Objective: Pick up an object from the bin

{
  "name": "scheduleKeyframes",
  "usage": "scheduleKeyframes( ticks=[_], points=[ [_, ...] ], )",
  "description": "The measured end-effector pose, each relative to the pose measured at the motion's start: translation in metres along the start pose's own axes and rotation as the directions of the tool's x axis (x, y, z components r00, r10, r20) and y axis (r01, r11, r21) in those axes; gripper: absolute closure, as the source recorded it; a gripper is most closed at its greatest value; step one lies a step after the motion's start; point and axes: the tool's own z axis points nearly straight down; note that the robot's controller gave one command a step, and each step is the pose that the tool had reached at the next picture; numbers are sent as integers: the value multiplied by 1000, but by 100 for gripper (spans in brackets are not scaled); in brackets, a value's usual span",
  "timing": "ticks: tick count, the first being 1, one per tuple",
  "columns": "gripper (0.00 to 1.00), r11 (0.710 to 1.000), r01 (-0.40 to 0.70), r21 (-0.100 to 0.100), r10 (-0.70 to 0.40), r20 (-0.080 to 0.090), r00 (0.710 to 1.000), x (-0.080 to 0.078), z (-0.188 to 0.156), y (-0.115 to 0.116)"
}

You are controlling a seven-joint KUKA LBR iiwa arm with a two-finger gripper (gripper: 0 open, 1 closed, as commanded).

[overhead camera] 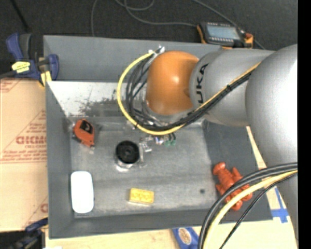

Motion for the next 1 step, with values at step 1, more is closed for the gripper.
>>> scheduleKeyframes(
  ticks=[1],
  points=[
    [0,999,35,-1,-35,-1,999,-3,40,6]
  ],
)
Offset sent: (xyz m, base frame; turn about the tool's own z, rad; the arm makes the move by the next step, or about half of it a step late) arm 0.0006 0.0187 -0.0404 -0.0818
